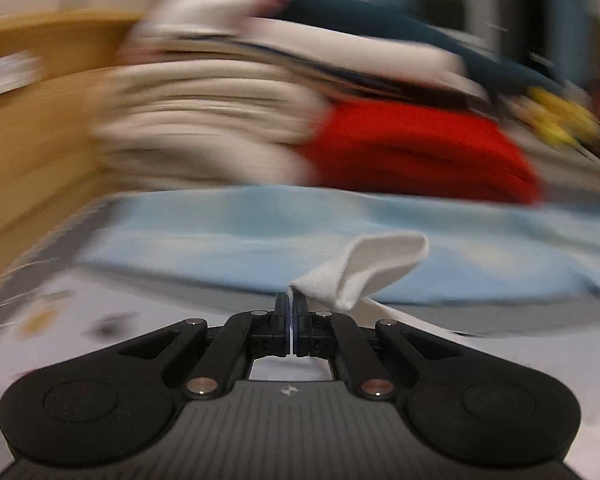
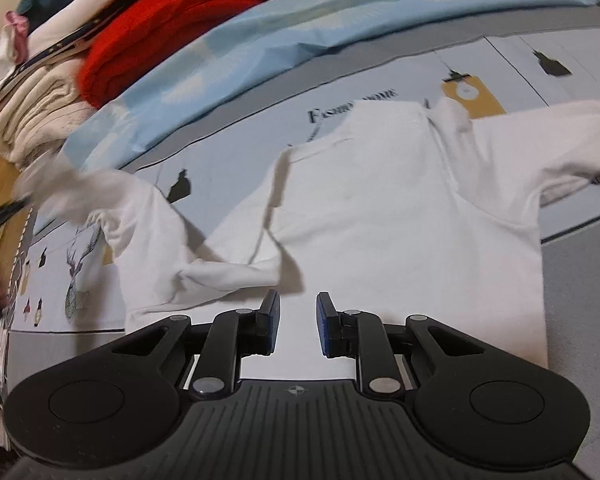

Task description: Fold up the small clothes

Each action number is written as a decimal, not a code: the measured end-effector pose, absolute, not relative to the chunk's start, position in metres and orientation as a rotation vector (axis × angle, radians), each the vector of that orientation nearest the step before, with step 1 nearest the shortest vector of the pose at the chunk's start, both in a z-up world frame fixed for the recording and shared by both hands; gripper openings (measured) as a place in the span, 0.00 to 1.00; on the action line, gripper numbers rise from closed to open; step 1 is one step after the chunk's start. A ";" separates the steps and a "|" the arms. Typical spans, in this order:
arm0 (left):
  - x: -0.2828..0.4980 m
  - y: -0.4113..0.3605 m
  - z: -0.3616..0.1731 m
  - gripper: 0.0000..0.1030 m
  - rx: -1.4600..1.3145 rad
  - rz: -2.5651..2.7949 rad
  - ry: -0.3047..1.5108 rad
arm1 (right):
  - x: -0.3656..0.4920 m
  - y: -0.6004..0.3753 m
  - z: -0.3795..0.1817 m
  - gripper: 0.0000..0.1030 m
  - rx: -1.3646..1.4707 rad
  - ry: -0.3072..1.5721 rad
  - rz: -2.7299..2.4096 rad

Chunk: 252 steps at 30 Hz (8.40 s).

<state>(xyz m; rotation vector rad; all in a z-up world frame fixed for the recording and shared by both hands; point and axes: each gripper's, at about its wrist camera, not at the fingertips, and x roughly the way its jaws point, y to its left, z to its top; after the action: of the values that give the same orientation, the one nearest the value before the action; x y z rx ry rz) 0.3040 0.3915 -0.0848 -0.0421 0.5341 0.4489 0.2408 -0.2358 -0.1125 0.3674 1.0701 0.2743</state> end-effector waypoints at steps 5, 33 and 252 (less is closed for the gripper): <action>0.209 0.548 -0.108 0.00 -0.170 0.828 0.725 | 0.237 -0.228 -0.108 0.21 0.354 1.060 0.280; 0.371 0.142 -0.257 0.29 -0.065 0.002 0.865 | 0.299 -0.413 -0.176 0.24 0.398 0.863 -0.221; 0.242 0.044 -0.036 0.34 -0.532 -0.419 0.619 | 0.143 -0.308 -0.080 0.03 0.115 0.783 0.070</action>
<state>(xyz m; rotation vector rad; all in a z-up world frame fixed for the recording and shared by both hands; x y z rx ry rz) 0.2421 0.0442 -0.0364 -0.5322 0.6195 -0.4186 0.1431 -0.3077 -0.0799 0.1153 0.7832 0.0698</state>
